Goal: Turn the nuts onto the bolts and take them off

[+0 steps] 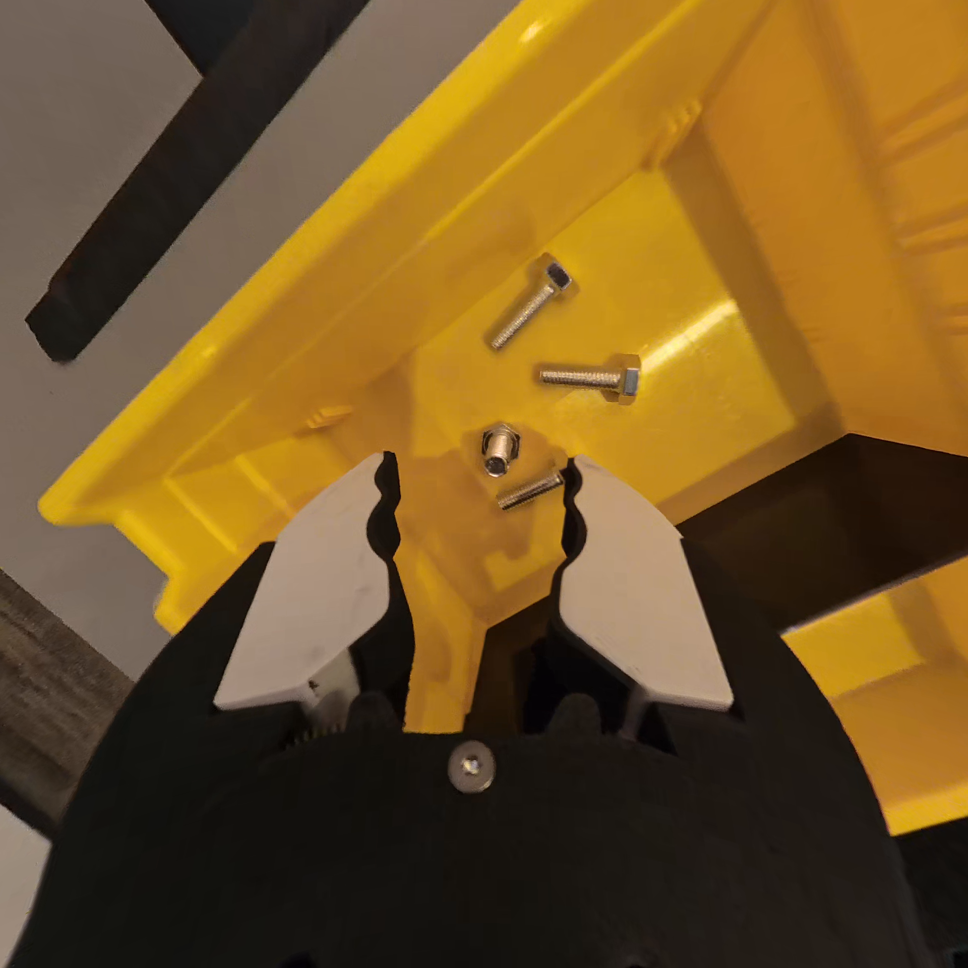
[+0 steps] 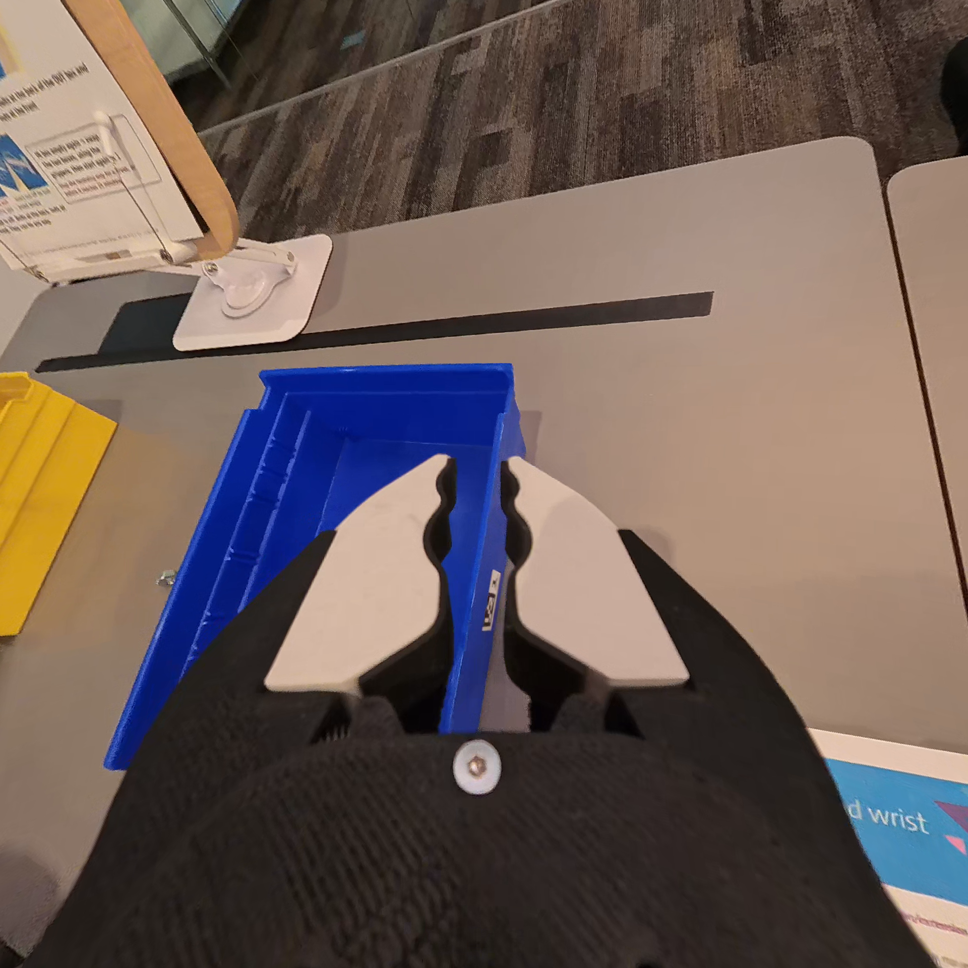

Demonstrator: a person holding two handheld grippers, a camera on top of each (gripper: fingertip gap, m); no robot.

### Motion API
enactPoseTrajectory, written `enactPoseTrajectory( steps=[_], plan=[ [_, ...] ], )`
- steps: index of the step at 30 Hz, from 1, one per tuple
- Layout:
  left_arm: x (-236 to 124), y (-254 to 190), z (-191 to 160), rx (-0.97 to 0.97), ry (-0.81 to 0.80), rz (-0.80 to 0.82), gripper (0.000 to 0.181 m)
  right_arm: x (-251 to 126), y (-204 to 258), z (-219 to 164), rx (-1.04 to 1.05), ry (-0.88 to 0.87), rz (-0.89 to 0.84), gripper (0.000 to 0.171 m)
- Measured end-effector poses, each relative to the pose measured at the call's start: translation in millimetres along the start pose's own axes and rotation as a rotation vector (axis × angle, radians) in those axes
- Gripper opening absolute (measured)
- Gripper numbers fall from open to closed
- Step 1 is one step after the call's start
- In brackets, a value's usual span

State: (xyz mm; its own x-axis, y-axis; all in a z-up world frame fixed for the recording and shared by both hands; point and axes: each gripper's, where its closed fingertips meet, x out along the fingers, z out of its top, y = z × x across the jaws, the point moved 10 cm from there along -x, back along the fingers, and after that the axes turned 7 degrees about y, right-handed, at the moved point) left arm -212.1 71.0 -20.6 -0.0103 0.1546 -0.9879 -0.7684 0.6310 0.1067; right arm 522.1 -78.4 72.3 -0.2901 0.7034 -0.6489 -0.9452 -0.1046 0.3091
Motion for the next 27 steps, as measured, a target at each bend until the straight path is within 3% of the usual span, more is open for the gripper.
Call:
enactPoseTrajectory(
  steps=[3,6,9,15,19,27],
  plan=[
    [4.2,2.3,4.7,0.002,0.014,0.009,0.053,2.0,0.8,0.3,-0.005,0.017,-0.006,0.016],
    [9.1,1.9,6.6,-0.002,0.035,0.007,0.019,2.0,1.3,0.3,-0.004,0.022,0.006,0.014],
    [14.7,1.8,6.5,-0.01,0.074,0.016,0.0,1.3,1.0,-0.7,-0.005,0.025,0.013,0.014],
    [13.3,2.0,6.1,-0.022,0.074,0.01,0.001,2.7,-2.4,-3.2,0.006,0.044,0.022,0.013],
    [6.7,3.6,4.6,-0.03,0.069,-0.01,0.037,7.2,-3.9,-4.3,0.007,0.074,0.021,0.013],
    [8.3,9.8,-2.3,-0.047,0.124,-0.002,0.031,7.6,-0.8,-2.7,-0.013,0.076,0.022,0.014]
  ],
)
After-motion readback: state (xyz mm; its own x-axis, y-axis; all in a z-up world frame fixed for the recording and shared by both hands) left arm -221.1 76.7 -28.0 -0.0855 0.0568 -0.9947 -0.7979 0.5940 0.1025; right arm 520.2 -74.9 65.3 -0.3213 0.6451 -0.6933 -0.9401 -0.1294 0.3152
